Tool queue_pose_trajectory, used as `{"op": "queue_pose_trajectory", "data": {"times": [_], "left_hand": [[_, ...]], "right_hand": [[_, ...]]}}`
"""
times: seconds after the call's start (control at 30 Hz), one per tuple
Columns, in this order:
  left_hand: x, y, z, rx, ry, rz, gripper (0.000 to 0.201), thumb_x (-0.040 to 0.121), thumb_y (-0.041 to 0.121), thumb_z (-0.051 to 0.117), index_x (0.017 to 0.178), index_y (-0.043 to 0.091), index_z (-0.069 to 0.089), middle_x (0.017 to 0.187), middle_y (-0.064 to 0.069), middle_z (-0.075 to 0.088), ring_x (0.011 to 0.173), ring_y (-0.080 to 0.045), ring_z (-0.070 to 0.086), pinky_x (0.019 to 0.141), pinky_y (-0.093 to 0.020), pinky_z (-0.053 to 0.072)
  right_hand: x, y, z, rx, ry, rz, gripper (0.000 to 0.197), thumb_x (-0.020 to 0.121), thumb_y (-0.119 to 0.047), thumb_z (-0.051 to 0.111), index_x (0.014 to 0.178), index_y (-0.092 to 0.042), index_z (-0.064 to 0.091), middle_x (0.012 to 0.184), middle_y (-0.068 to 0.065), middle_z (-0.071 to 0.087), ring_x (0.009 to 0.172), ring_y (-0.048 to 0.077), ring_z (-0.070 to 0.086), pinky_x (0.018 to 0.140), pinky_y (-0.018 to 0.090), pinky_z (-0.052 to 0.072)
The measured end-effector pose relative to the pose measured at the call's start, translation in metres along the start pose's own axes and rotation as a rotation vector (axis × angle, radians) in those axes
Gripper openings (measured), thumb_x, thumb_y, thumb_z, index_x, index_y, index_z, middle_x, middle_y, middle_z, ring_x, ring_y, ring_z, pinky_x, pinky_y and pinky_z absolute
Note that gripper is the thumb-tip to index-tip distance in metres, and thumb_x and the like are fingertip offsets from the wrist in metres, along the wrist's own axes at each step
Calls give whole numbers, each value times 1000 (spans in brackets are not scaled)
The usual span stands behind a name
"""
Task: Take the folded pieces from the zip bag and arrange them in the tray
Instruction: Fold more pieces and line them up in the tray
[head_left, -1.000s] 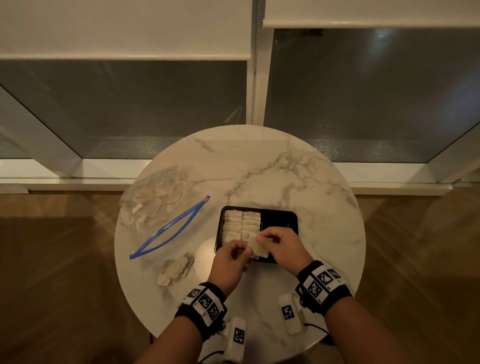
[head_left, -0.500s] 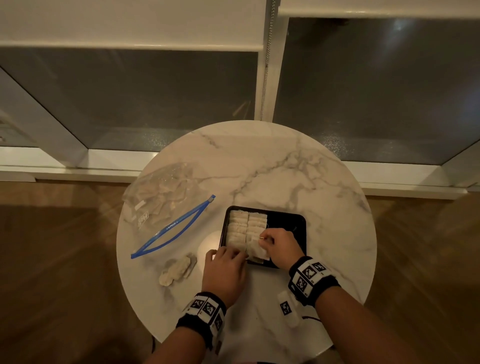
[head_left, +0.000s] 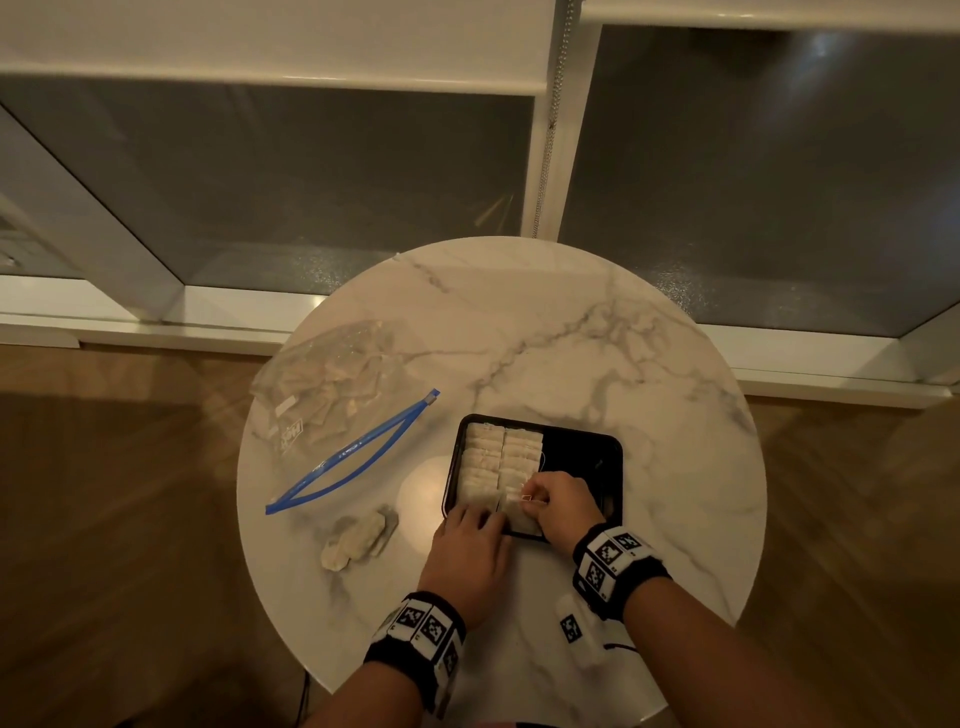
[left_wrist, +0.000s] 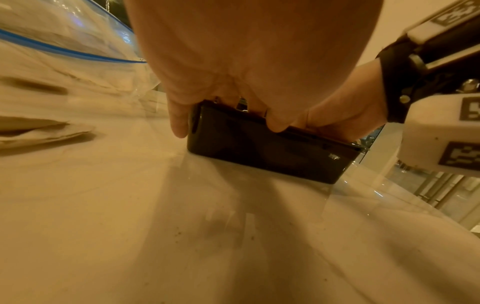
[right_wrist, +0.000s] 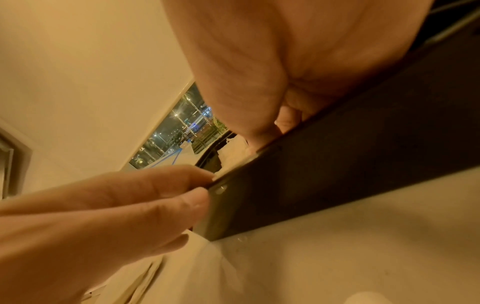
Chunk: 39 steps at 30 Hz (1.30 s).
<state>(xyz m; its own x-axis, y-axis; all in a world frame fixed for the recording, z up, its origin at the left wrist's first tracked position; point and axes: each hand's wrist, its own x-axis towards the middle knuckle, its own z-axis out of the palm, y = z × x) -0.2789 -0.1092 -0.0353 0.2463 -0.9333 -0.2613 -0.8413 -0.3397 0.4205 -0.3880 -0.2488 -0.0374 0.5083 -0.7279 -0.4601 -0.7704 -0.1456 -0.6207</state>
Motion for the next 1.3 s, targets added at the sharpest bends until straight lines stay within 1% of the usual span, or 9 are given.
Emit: {"op": "queue_pose_trajectory", "data": {"times": [0.23, 0.37, 0.47, 0.53, 0.63, 0.73, 0.87, 1.13, 1.3], "left_hand": [[1, 2, -1, -75, 8, 18, 33, 105, 38, 35, 131, 26, 52, 128, 2, 50, 119, -17, 39, 100, -28, 37], [1, 0, 0, -76, -15, 2, 34, 104, 40, 35, 133, 29, 49, 133, 4, 47, 122, -17, 38, 100, -33, 40], [0, 2, -1, -63, -13, -21, 32, 103, 41, 34, 128, 29, 50, 131, 5, 47, 119, -16, 39, 98, -33, 41], [-1, 3, -1, -60, -5, -31, 30, 103, 43, 33, 122, 29, 52, 127, 5, 47, 116, -16, 40, 96, -33, 41], [-1, 4, 0, -47, -4, -34, 31, 102, 45, 32, 123, 31, 51, 125, 5, 46, 116, -17, 39, 95, -33, 40], [-1, 7, 0, -41, -12, -40, 33, 102, 46, 32, 127, 32, 49, 128, 3, 44, 119, -18, 37, 97, -35, 39], [-1, 8, -2, -10, -29, -46, 37, 102, 46, 32, 132, 31, 48, 133, 1, 43, 123, -20, 36, 100, -37, 39], [3, 7, -1, 35, -43, -58, 38, 101, 52, 31, 127, 32, 50, 133, 1, 43, 122, -20, 37, 98, -38, 39], [5, 9, 0, 6, -48, -73, 35, 101, 50, 32, 122, 29, 51, 130, 0, 43, 119, -21, 37, 98, -39, 39]], "right_hand": [[1, 1, 5, 95, 46, 2, 6, 85, -12, 74, 87, -18, 74, 73, -6, 64, 71, 9, 63, 65, 17, 51], [-1, -1, 2, 80, -2, -28, 7, 83, -25, 77, 86, -21, 72, 74, -7, 66, 67, 4, 62, 60, 16, 49], [-2, 1, 1, 124, 119, -38, 8, 84, -28, 74, 87, -22, 70, 79, -7, 66, 74, 7, 63, 67, 19, 50], [-2, 3, -1, 150, 239, 18, 6, 86, -25, 70, 86, -22, 66, 77, -7, 64, 74, 9, 61, 64, 15, 46], [-2, 8, -1, 130, 244, 124, 6, 88, -23, 68, 93, -19, 66, 77, -10, 61, 74, 7, 58, 60, 11, 39], [1, 10, 4, 119, 189, 170, 16, 88, -23, 69, 102, -15, 70, 85, -2, 68, 80, 10, 62, 72, 17, 46], [6, 8, 8, 176, 166, 193, 16, 87, -23, 71, 100, -13, 72, 90, 2, 73, 88, 15, 67, 81, 25, 54], [6, 8, 6, 272, 182, 189, 23, 80, -8, 72, 96, -23, 63, 75, -3, 69, 75, 13, 68, 75, 38, 61], [5, 8, 4, 273, 171, 162, 26, 79, -7, 72, 99, -21, 64, 79, -3, 69, 75, 11, 67, 76, 34, 60]]}}
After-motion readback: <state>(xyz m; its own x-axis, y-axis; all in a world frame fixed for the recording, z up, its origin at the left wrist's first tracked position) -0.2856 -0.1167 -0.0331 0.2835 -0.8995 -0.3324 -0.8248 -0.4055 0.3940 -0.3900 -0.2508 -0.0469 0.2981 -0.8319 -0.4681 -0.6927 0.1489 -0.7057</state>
